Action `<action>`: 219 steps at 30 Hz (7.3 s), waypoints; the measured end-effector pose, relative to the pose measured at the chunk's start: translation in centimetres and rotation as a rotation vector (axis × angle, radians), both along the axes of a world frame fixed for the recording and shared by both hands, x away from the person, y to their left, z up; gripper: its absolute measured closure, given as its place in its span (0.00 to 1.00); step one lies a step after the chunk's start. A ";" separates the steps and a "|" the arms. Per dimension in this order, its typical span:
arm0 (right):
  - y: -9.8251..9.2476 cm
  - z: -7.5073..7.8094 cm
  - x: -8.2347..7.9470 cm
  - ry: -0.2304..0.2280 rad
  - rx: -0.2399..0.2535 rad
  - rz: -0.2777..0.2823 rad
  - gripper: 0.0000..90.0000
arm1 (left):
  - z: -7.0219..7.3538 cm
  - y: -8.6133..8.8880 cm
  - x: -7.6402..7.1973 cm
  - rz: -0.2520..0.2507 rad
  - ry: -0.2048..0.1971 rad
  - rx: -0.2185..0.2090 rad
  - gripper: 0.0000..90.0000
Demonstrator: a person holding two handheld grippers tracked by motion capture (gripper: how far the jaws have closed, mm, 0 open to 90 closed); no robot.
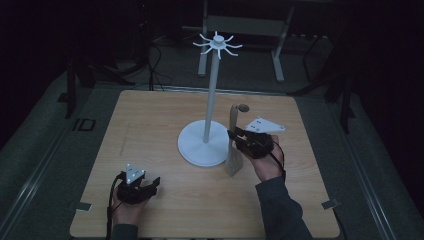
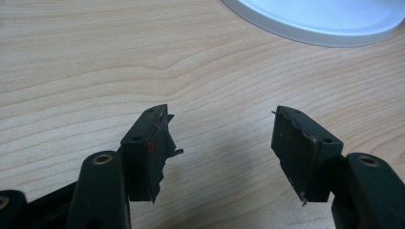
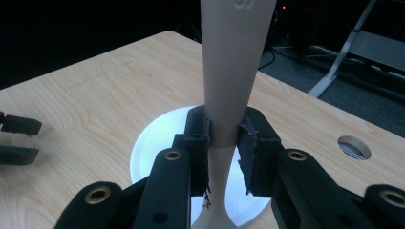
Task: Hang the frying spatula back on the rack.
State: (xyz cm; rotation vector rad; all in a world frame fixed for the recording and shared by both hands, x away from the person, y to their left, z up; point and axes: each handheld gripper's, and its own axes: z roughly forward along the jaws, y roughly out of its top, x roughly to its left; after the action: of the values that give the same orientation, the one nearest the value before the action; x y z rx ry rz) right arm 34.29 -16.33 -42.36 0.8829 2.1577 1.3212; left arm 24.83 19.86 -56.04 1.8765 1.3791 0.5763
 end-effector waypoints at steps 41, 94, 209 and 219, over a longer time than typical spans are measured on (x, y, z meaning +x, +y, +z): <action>-0.1 5.0 1.9 -0.063 0.088 -0.026 0.83 | 0.0 0.1 0.0 0.005 -0.003 -0.008 0.43; 1.8 10.6 4.9 -0.063 0.139 -0.004 0.83 | 0.0 0.2 0.1 0.004 0.000 -0.012 0.42; 1.3 8.7 6.0 0.005 0.122 0.000 0.57 | 0.0 0.2 0.2 0.001 0.007 -0.012 0.42; 0.3 7.7 5.3 0.016 0.092 -0.004 0.53 | -0.1 0.0 0.2 -0.003 0.012 -0.006 0.42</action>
State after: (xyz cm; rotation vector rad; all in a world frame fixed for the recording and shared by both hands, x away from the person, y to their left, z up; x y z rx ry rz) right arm 39.55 -16.00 -34.69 0.9355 2.1211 1.4260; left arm 25.06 19.90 -56.11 1.8798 1.3839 0.5605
